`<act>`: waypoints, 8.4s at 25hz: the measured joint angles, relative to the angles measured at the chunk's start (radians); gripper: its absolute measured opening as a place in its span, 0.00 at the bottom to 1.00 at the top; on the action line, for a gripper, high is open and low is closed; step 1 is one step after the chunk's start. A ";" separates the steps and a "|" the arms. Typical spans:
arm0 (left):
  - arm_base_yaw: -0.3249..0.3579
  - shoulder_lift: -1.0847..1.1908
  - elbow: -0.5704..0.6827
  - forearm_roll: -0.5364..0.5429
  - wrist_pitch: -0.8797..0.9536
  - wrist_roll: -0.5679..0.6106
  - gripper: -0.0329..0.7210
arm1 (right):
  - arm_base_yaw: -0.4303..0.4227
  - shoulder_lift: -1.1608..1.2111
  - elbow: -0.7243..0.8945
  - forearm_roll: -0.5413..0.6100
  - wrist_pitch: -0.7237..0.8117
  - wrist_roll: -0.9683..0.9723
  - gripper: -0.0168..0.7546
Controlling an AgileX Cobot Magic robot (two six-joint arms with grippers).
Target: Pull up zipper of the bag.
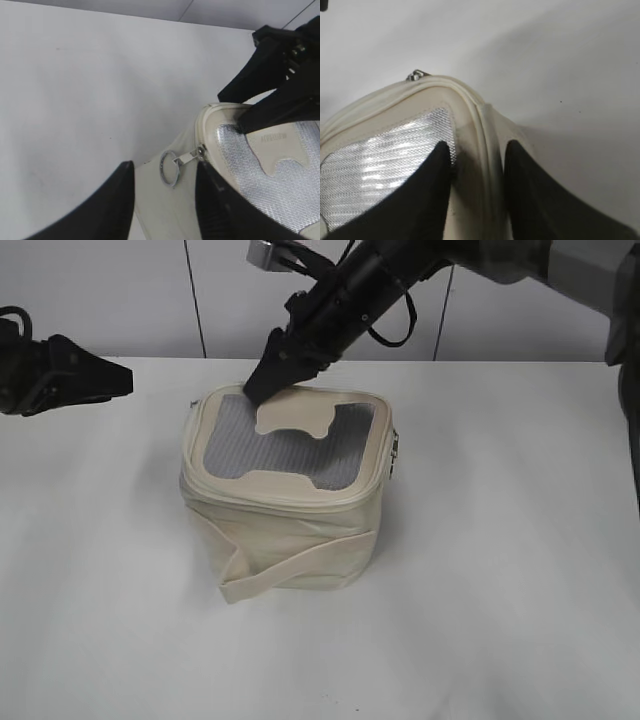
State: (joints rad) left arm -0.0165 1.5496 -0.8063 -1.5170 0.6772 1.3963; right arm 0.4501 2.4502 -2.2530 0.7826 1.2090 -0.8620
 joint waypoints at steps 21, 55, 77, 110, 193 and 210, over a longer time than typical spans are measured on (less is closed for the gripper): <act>-0.128 0.189 -0.002 -0.104 -0.098 0.525 0.54 | 0.005 0.009 -0.011 -0.004 0.008 0.012 0.09; -0.215 0.287 -0.133 -0.014 -0.197 0.502 0.04 | 0.005 0.009 -0.014 -0.010 0.008 0.027 0.09; -0.223 -0.108 0.111 0.266 -0.216 0.097 0.03 | 0.022 0.011 -0.015 -0.008 0.009 0.116 0.08; -0.676 -0.075 0.104 0.388 -0.246 -0.234 0.04 | 0.002 0.012 -0.015 -0.009 0.010 0.241 0.08; -0.501 0.725 -1.215 0.864 0.481 -0.417 0.11 | -0.181 -0.720 1.396 0.495 -0.835 -0.367 0.49; -0.501 0.725 -1.217 0.873 0.479 -0.420 0.11 | -0.158 -0.622 1.316 0.529 -0.777 -0.382 0.49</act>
State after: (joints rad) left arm -0.5171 2.2747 -2.0228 -0.6435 1.1565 0.9766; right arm 0.2920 1.8281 -0.9365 1.3119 0.4319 -1.2441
